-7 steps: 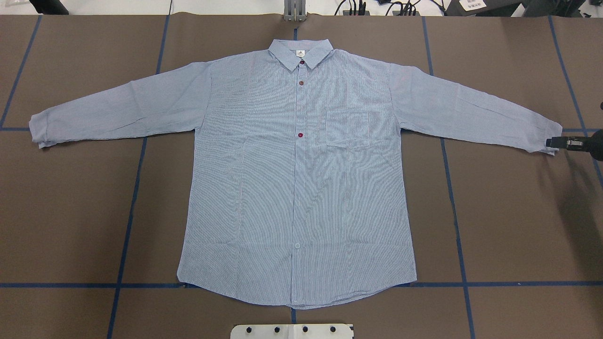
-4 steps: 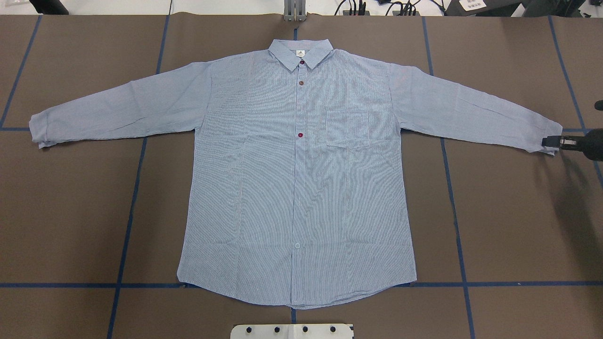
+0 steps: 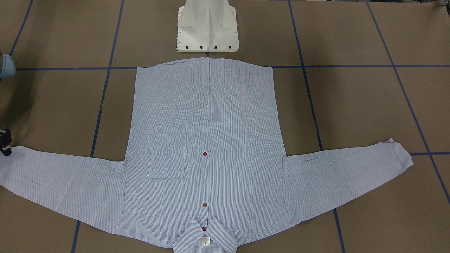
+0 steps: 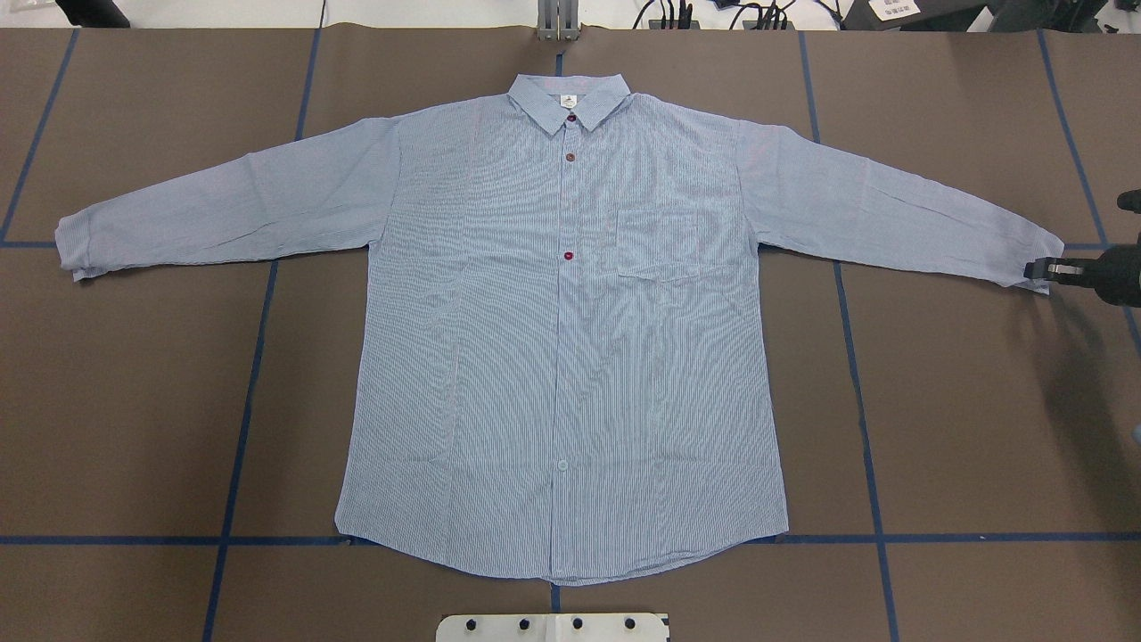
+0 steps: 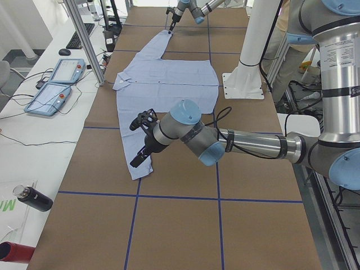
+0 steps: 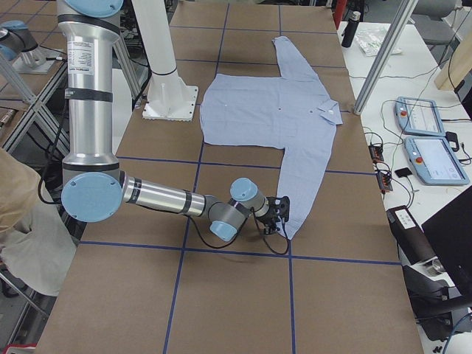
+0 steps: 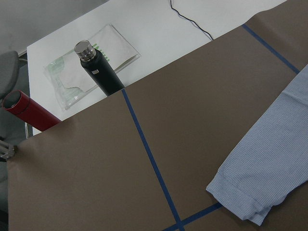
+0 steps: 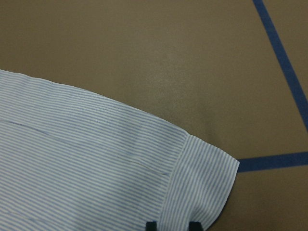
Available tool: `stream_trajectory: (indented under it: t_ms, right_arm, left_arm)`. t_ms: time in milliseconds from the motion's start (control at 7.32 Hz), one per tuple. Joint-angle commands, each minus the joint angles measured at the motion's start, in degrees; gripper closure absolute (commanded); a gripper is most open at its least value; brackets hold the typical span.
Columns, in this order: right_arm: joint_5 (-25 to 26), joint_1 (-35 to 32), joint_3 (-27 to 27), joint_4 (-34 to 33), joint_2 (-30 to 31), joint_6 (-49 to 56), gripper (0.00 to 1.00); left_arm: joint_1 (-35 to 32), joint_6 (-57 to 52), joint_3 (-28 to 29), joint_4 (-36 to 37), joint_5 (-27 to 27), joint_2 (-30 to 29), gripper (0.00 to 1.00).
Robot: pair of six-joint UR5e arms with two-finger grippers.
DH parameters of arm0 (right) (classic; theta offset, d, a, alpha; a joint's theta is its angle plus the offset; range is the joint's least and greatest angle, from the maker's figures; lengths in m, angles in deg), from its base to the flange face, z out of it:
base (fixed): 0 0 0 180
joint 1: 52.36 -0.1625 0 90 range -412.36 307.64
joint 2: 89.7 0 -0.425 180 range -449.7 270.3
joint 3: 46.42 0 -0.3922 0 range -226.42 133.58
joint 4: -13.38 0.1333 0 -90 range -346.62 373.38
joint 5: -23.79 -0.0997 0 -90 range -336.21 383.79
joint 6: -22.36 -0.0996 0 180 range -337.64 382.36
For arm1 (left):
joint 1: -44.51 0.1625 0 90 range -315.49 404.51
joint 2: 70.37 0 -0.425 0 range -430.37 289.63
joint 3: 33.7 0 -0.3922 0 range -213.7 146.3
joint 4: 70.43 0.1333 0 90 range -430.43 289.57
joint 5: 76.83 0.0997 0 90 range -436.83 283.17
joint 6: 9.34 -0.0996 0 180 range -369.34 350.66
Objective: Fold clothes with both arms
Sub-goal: 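Lower the right gripper to the cuff of the sleeve nearest it and grasp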
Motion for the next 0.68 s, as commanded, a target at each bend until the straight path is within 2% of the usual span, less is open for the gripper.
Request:
stream_trajectory:
  t_ms: [0,137,410,547]
  right_arm:
    - [-0.25,0.15,0.41,-0.1,-0.53,-0.21,1.0]
    - [-0.51,0.07,0.85,-0.01,-0.53,0.22,1.0]
    - [-1.39,0.07,8.72,-2.28,-1.05,-0.03,1.0]
    - [-1.57,0.15,14.5,-9.96,-4.28,-0.3,1.0]
  left_arm:
    - [0.0,0.0,-0.01,-0.02,0.0,0.0,0.0]
    - [-0.09,0.0,-0.01,-0.02,0.0,0.0,0.0]
    - [-0.09,0.0,0.08,-0.02,0.0,0.0,0.0]
    - [-0.09,0.0,0.08,-0.02,0.0,0.0,0.0]
